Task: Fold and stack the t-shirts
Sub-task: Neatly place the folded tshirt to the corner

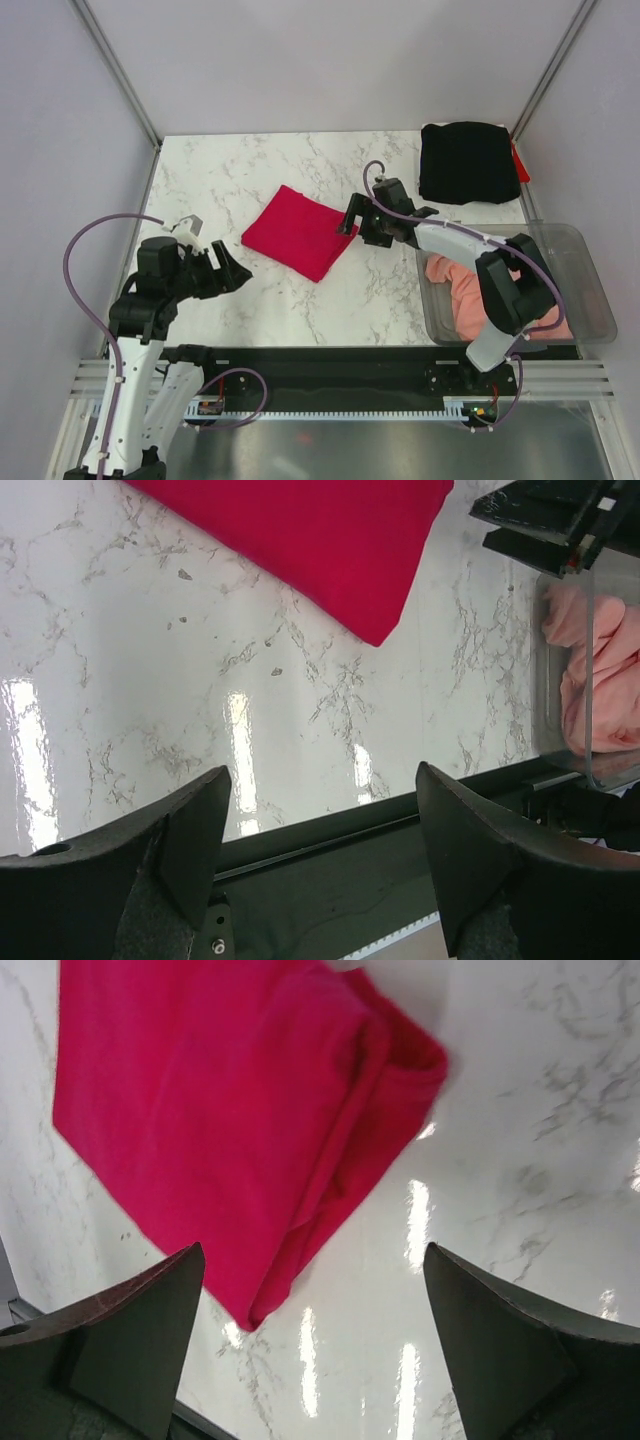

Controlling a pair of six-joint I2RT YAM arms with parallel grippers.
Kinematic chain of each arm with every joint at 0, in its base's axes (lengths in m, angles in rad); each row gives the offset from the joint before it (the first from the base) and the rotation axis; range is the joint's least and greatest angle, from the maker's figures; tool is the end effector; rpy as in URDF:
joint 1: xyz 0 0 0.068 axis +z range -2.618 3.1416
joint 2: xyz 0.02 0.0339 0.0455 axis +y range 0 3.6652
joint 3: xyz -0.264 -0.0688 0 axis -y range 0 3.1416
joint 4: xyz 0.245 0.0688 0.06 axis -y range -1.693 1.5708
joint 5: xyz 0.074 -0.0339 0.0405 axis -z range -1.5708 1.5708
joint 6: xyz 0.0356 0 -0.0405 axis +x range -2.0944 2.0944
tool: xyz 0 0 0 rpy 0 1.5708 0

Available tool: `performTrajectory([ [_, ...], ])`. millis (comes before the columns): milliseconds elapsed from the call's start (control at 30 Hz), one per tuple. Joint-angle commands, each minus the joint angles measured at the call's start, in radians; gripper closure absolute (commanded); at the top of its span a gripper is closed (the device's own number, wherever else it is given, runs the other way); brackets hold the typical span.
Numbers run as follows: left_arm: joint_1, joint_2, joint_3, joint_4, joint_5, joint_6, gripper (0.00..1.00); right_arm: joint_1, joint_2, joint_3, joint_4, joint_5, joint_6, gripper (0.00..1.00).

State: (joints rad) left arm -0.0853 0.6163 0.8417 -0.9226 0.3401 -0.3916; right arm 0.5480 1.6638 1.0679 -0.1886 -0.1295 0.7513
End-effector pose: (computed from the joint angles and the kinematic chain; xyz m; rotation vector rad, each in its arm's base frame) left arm 0.1110 -0.0214 0.3103 -0.1681 2.2936 -0.6353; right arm 0.3035 0.1906 0.2113 0.1858 2.4802 0.7521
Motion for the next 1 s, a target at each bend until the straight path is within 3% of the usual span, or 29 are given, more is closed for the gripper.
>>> performTrajectory([
  [0, 0.012, -0.027, -0.006, 0.041, 0.027, 0.020, 0.18, -0.052, 0.104, 0.039, 0.054, -0.068, -0.009, 0.02],
  [533, 0.050, -0.035, -0.010, 0.051, 0.059, 0.030, 0.19, -0.089, 0.347, 0.136, 0.133, -0.085, -0.020, 0.02],
  [600, 0.055, -0.035, -0.010, 0.051, 0.060, 0.031, 0.19, -0.091, 0.355, 0.127, 0.147, -0.081, -0.020, 0.06],
  [633, 0.055, -0.038, -0.010, 0.053, 0.063, 0.031, 0.19, -0.094, 0.358, 0.122, 0.159, -0.082, -0.023, 0.10],
  [700, 0.058, -0.036, -0.012, 0.053, 0.065, 0.030, 0.19, -0.094, 0.356, 0.115, 0.175, -0.076, -0.030, 0.41],
  [767, 0.059, -0.036, -0.013, 0.056, 0.068, 0.031, 0.19, -0.099, 0.363, 0.125, 0.181, -0.078, -0.061, 0.66],
  [800, 0.061, -0.036, -0.013, 0.054, 0.069, 0.031, 0.19, -0.102, 0.379, 0.156, 0.179, -0.090, -0.081, 0.73],
  [833, 0.061, -0.035, -0.013, 0.054, 0.071, 0.031, 0.19, -0.108, 0.401, 0.199, 0.154, -0.099, -0.120, 0.90],
  [867, 0.061, -0.035, -0.015, 0.056, 0.071, 0.033, 0.19, -0.114, 0.415, 0.199, 0.153, -0.108, -0.141, 1.00],
  [967, 0.062, -0.035, -0.015, 0.057, 0.076, 0.034, 0.19, -0.135, 0.421, 0.308, 0.031, -0.099, -0.226, 1.00],
])
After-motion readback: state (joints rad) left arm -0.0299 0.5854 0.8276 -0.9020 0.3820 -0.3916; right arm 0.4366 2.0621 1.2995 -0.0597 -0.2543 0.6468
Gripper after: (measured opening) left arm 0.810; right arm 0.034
